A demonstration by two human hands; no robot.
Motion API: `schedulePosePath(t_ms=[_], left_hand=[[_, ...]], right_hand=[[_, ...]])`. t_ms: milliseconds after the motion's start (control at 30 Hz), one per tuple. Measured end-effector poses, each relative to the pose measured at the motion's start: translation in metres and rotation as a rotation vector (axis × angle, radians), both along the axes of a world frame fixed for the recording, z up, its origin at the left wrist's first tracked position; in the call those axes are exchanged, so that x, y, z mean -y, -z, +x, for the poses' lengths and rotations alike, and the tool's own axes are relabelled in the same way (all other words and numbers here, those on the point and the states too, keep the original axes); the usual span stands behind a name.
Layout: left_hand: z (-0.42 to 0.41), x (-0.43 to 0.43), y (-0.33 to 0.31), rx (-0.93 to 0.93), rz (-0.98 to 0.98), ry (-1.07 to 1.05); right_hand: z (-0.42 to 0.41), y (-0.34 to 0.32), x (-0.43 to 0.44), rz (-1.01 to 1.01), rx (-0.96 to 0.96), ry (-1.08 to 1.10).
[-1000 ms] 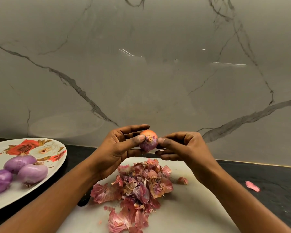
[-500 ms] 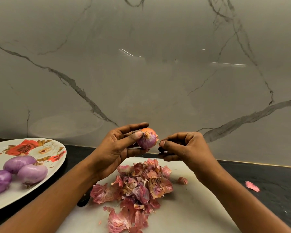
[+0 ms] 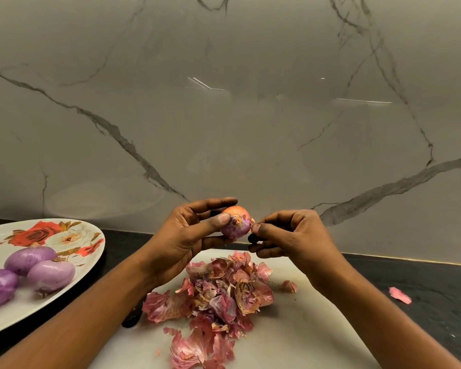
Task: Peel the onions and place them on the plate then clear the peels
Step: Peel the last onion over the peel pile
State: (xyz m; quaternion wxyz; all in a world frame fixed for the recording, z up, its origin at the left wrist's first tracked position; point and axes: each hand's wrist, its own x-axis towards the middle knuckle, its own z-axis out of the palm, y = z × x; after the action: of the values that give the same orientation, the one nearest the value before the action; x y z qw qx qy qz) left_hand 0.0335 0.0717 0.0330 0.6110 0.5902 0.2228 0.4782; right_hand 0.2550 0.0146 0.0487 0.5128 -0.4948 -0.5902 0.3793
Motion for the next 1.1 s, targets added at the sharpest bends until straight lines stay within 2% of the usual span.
schedulePosePath(t_ms=[367, 533, 733, 933, 1100], left_hand=[[0.0, -0.005, -0.002, 0.123, -0.115, 0.045], [-0.003, -0.007, 0.0, 0.121, -0.136, 0.118], [-0.005, -0.004, 0.0, 0.061, -0.099, 0.095], [-0.001, 0.003, -0.002, -0.053, -0.005, 0.0], [-0.002, 0.005, -0.002, -0.125, 0.053, -0.053]], right_hand=[[0.002, 0.0, -0.001, -0.049, 0.106, -0.001], [0.003, 0.0, -0.001, -0.053, 0.069, -0.053], [0.001, -0.001, 0.001, -0.073, -0.021, -0.083], [-0.002, 0.0, 0.002, -0.059, 0.017, -0.066], [-0.004, -0.002, 0.002, -0.08, -0.045, -0.136]])
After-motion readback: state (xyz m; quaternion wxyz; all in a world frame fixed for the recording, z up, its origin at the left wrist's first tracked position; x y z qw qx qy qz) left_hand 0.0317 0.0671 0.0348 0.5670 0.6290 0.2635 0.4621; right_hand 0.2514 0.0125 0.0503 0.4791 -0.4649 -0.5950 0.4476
